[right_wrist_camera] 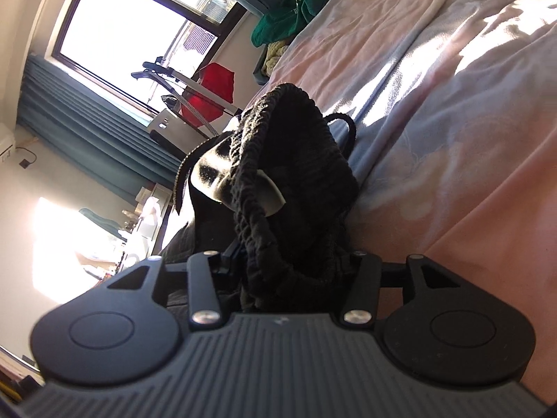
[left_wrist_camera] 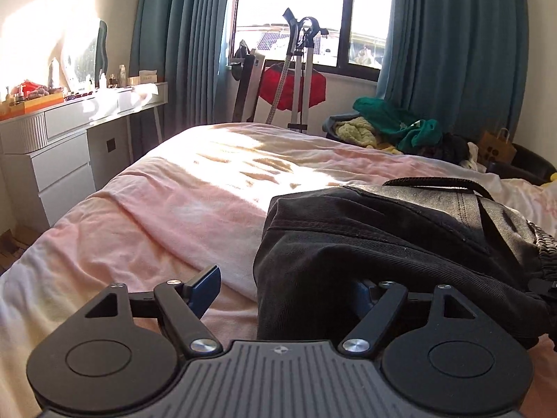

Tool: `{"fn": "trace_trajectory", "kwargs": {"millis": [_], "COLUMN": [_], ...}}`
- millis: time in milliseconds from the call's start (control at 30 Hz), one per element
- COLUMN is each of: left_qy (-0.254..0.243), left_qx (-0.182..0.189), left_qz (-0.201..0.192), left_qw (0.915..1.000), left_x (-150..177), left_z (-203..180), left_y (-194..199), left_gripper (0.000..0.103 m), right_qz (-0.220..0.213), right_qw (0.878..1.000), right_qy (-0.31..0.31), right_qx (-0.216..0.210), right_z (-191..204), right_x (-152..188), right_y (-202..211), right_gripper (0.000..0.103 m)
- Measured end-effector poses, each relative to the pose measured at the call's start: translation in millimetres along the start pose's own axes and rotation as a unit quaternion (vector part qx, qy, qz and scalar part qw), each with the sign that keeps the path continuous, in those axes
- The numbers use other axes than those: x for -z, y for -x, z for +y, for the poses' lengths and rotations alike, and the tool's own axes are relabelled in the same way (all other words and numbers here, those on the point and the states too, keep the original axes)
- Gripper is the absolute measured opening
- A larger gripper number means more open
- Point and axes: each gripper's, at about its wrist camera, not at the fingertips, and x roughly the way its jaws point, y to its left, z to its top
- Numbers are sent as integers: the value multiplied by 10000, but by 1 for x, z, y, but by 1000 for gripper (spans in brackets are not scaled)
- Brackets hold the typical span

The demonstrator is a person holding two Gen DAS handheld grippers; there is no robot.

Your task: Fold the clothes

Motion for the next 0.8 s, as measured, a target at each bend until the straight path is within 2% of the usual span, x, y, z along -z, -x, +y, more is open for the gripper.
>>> {"fn": "trace_trajectory", "kwargs": {"millis": [100, 200, 367, 467, 567, 733, 800], "left_qy": [-18, -5, 143, 216, 202, 292, 381], "left_qx": [-110, -216, -229, -219, -236, -233, -92], "left_qz": [24, 95, 176, 177, 182, 240, 339], "left_qw": [9999, 9997, 9995, 9994, 9994, 9990, 9987], "left_x": [-2, -1, 0, 1, 2, 1, 1], "left_z": [3, 5, 11, 10, 9, 9, 8], "left_y": [5, 3, -2, -4, -5, -6, -9], "left_gripper": [80, 82, 88, 88, 88, 88, 85], "right_qz": [20, 309, 466, 558, 631, 750, 680], "right_qw": [10000, 9995, 9978, 9976, 9970, 9964, 9954], "right_qy": [19, -45, 359, 262, 274, 396, 475], "right_qx": [31, -52, 296, 324, 350, -3, -477], "right_z": [1, 1, 10, 5, 6, 14, 24], "right_x": [1, 5, 12, 12, 11, 8, 3], "right_y": [4, -6, -17, -25, -35, -53, -48], "right_gripper": [74, 84, 86, 88, 95, 99, 99]}}
